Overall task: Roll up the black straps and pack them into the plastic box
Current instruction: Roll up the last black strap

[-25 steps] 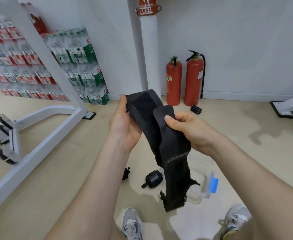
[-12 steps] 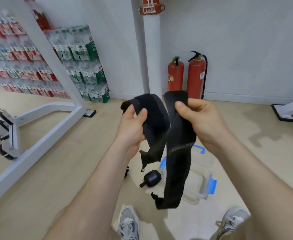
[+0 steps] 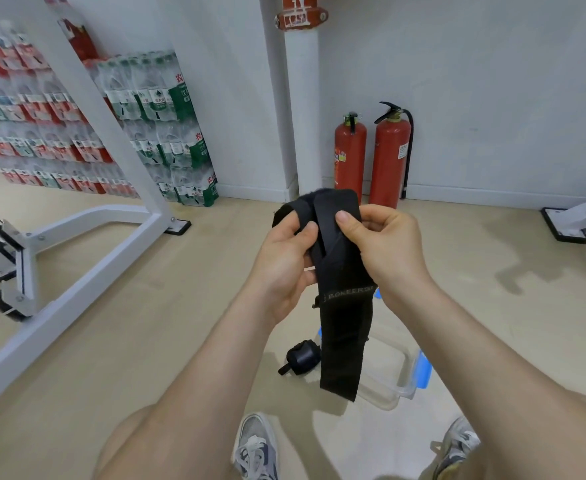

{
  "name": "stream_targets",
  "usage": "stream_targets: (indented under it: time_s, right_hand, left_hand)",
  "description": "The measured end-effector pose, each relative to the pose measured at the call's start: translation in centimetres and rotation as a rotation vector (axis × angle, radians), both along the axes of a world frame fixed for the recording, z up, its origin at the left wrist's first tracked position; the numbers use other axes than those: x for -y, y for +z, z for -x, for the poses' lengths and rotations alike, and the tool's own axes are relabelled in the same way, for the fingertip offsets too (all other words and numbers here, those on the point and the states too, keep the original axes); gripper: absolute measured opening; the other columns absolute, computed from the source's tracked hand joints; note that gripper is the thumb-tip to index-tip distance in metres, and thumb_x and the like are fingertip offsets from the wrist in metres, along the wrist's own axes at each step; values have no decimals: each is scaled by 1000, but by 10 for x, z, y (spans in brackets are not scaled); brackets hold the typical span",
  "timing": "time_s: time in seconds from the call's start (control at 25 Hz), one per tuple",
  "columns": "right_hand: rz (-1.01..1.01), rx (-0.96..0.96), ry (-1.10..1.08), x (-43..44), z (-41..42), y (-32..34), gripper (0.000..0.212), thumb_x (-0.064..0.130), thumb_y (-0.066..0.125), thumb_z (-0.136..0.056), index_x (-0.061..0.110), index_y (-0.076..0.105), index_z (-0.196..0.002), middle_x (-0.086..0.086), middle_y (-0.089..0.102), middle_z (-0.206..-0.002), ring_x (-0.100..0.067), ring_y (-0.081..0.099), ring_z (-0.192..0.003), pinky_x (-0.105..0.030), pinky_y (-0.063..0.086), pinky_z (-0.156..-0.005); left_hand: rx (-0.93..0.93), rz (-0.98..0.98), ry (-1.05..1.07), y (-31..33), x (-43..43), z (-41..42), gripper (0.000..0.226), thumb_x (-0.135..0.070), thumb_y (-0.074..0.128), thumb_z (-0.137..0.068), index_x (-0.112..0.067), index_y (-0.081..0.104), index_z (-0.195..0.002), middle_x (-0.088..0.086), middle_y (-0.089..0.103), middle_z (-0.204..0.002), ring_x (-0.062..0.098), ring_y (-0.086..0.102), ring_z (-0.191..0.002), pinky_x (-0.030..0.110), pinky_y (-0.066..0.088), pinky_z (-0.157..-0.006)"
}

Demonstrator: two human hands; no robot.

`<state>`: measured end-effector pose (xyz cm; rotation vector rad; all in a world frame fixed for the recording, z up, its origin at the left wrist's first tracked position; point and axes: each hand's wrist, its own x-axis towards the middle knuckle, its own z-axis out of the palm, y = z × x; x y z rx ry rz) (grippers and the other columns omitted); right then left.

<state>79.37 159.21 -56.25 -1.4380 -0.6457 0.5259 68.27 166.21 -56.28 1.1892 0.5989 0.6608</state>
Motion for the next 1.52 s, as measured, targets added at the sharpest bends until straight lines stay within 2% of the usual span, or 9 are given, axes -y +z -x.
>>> stream_targets:
  time_s: [0.2, 0.36, 0.52, 0.84, 0.96, 1.04, 1.2, 1.32, 1.52]
  right_hand:
    - [3, 13, -33, -2, 0, -1, 20, 24, 74, -87, 11, 74, -102, -6, 76, -87, -23, 73, -86, -48, 59, -83]
    - [-24, 93, -32, -1, 2, -1, 5, 23, 74, -87, 18, 76, -88, -7, 72, -75, -27, 71, -79, -50, 59, -76]
    - [-30, 160, -61, -2, 3, -2, 8, 23, 73, -88, 17, 76, -84, 1, 67, -67, -27, 68, -74, -50, 58, -74]
    - [38, 219, -80, -6, -1, -5, 15, 28, 77, -83, 24, 69, -96, -6, 59, -107, -15, 59, -90, -37, 56, -85]
    - [91, -92, 21, -4, -5, -2, 44, 32, 80, -80, 22, 53, -113, -2, 61, -111, -16, 63, -96, -35, 55, -85]
    - [87, -337, 211, 0, -7, 1, 40, 32, 75, -85, 14, 60, -118, -7, 71, -108, -27, 70, -100, -41, 58, -86]
    - [0, -39, 61, -3, 18, -10, 14, 26, 59, -97, 15, 60, -106, -4, 70, -98, -19, 69, -92, -39, 57, -83]
    - [69, 248, -31, -9, 30, -20, 27, 35, 39, -104, 10, 48, -106, -5, 65, -96, -27, 62, -91, -47, 50, -81]
    - [-22, 434, -196, -10, 30, -24, 18, 25, 48, -101, 8, 51, -96, -1, 62, -77, -28, 60, -73, -49, 49, -68]
  left_hand:
    - [-7, -26, -42, 2, 1, 3, 29, -14, 40, -106, -21, 61, -125, 7, 74, -112, 27, 71, -105, 47, 58, -86]
    - [-70, -184, -19, 2, 5, 4, 37, -1, 68, -89, -20, 62, -120, 9, 76, -102, 26, 73, -97, 47, 59, -85]
    - [-101, -203, 77, -1, 9, -2, 35, 1, 70, -87, -23, 63, -112, 7, 77, -98, 24, 74, -93, 44, 59, -85]
    - [-111, -250, 199, -3, 15, -7, 39, 9, 66, -86, -27, 63, -102, 5, 77, -90, 24, 75, -88, 45, 60, -81]
    - [-110, -271, 263, -2, 15, -8, 41, 9, 65, -86, -27, 63, -104, 4, 77, -93, 23, 74, -90, 48, 60, -82]
    - [-81, -223, 281, 0, 15, -9, 34, 5, 64, -89, -23, 65, -108, 6, 77, -97, 24, 74, -92, 44, 61, -80]
    - [41, -83, 388, -6, 18, -18, 13, -19, 58, -100, -15, 70, -102, 10, 76, -99, 26, 73, -96, 42, 59, -85]
    - [-159, -298, 574, -9, 21, -27, 22, -34, 53, -101, -18, 63, -88, 0, 70, -86, 17, 67, -82, 35, 55, -78]
    - [-189, -354, 648, -14, 18, -33, 18, -29, 63, -95, -21, 62, -79, -1, 70, -80, 17, 66, -76, 41, 57, -76]
